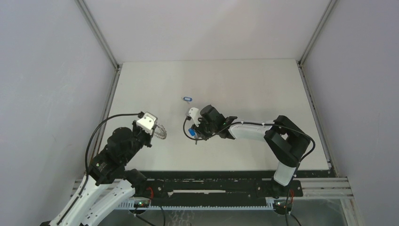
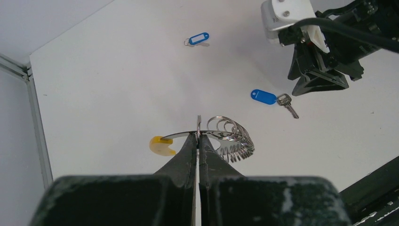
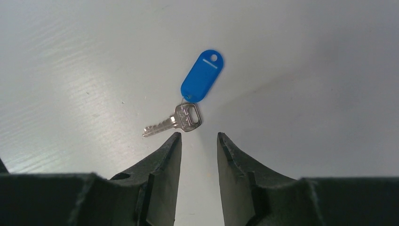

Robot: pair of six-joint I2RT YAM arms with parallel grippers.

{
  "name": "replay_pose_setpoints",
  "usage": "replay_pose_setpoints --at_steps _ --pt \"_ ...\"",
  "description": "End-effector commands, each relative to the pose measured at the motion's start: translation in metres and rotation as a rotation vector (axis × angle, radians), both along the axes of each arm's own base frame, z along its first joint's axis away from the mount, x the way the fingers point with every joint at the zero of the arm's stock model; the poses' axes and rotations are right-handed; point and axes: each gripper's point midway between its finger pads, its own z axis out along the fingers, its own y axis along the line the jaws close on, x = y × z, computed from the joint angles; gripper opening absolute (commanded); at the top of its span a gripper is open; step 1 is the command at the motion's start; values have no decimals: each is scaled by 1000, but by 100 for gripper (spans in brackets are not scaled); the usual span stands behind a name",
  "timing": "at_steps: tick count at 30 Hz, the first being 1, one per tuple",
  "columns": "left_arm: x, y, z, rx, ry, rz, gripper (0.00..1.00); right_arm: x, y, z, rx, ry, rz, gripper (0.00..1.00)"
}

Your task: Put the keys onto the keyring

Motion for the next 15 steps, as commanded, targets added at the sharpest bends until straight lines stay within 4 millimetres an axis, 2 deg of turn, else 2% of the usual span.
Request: replay_pose_setpoints --at_steps 1,6,15 --pt "5 0 11 -43 -39 20 0 10 26 17 127 -115 67 34" --pt "6 1 11 -45 -38 24 0 11 28 4 98 -115 79 32" --pt "6 0 11 -51 -34 22 0 2 32 -5 82 -99 119 28"
